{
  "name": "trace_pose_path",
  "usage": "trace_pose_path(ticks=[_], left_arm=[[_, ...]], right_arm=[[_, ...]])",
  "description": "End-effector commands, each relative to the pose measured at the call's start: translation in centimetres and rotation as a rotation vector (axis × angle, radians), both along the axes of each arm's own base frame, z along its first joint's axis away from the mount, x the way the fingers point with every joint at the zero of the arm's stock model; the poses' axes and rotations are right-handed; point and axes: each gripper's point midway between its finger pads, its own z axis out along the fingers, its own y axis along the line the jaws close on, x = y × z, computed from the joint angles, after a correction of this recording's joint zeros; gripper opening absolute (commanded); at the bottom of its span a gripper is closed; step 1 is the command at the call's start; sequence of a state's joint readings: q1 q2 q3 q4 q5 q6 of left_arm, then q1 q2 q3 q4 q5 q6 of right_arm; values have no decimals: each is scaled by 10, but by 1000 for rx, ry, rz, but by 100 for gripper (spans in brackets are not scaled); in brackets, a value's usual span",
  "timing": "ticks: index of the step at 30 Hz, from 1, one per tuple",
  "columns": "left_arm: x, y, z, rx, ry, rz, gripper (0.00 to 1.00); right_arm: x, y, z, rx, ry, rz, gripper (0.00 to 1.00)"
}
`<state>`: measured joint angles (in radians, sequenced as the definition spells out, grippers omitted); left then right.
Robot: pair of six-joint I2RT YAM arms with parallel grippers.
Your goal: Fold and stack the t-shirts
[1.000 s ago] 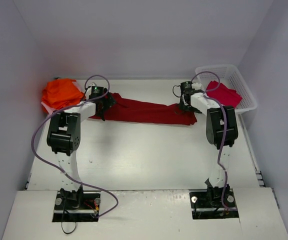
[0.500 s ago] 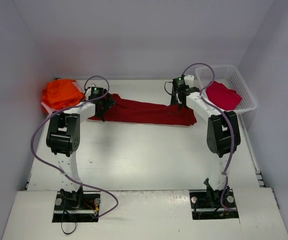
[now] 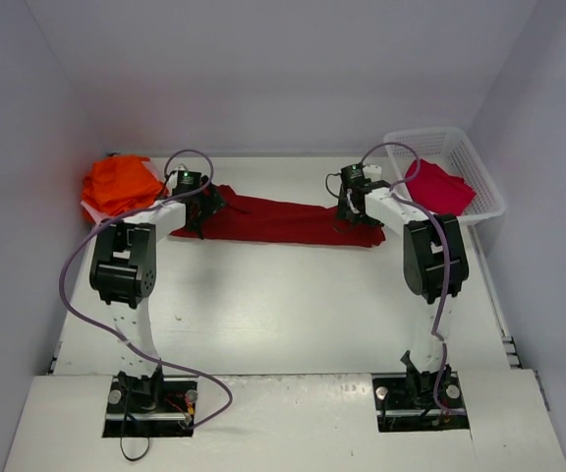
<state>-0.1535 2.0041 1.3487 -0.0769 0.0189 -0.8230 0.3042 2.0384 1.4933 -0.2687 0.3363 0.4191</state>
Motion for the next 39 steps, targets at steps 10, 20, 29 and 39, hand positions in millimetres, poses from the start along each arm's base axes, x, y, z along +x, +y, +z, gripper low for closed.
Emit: trace_pose_path(ticks=[10,20,29,39], left_arm=[[-2,20,-6,9,107,28,82],[31,7,-13,6,91,5,82],[55,-17,-12,5,81,-45,82],[61,-58,3,7,53,-122,82]], right_arm=[[-26,5,-14,43,9,-33,78],[-82,28,-20,30,46,27,78],[-127,46,-21,49,70,63,79],[-182,77,-20,53,78,137,79]])
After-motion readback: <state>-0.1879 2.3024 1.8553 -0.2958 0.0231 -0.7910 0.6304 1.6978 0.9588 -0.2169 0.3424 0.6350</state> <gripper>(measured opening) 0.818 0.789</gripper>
